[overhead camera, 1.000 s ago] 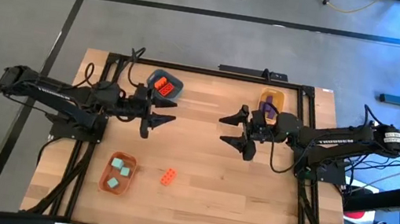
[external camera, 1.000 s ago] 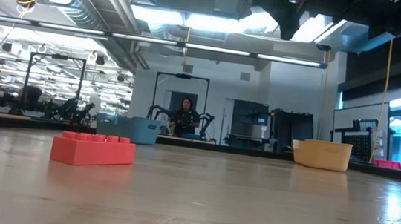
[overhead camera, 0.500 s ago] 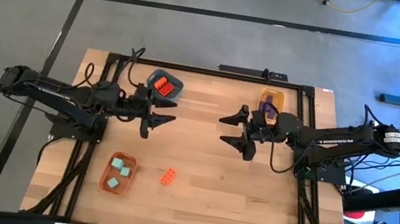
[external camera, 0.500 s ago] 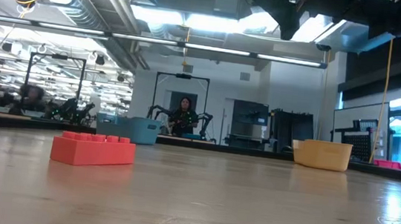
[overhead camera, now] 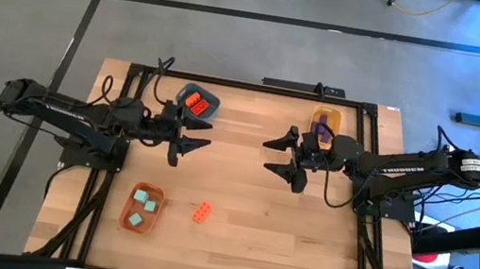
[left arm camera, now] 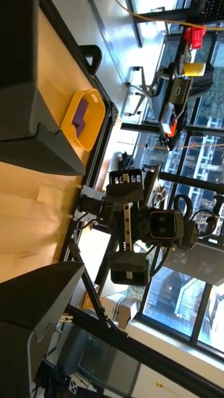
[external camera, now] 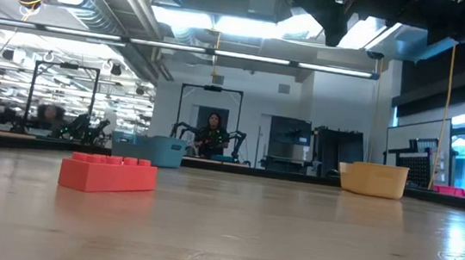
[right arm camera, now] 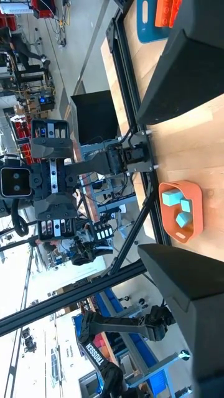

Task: Sort & place blocks by color
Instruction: Put the orange game piece into the blue bin

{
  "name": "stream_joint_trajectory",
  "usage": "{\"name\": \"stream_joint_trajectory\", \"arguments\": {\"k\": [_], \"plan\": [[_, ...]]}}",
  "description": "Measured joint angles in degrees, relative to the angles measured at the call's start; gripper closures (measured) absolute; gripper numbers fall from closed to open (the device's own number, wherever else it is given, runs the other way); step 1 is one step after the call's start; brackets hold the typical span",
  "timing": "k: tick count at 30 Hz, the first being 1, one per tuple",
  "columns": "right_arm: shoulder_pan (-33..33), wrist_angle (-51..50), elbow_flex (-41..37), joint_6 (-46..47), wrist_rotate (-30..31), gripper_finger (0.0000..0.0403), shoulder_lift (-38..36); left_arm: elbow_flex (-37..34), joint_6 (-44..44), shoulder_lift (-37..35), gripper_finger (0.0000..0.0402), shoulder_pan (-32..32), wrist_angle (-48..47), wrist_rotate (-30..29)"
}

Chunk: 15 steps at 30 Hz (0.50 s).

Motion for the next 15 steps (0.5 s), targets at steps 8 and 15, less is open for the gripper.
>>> {"name": "stream_joint_trajectory", "arguments": {"k": [8, 15], "plan": [[0.02, 0.0, 0.0, -0.03, 0.0, 0.0071, 0.0, 0.02, 0.32, 0.0, 0.0173, 0.0, -0.12, 0.0], [-0.01, 0.0, 0.0, 0.0, 0.0, 0.0071, 0.0, 0.02, 0.42, 0.0, 0.0173, -0.04, -0.33, 0.02]]}}
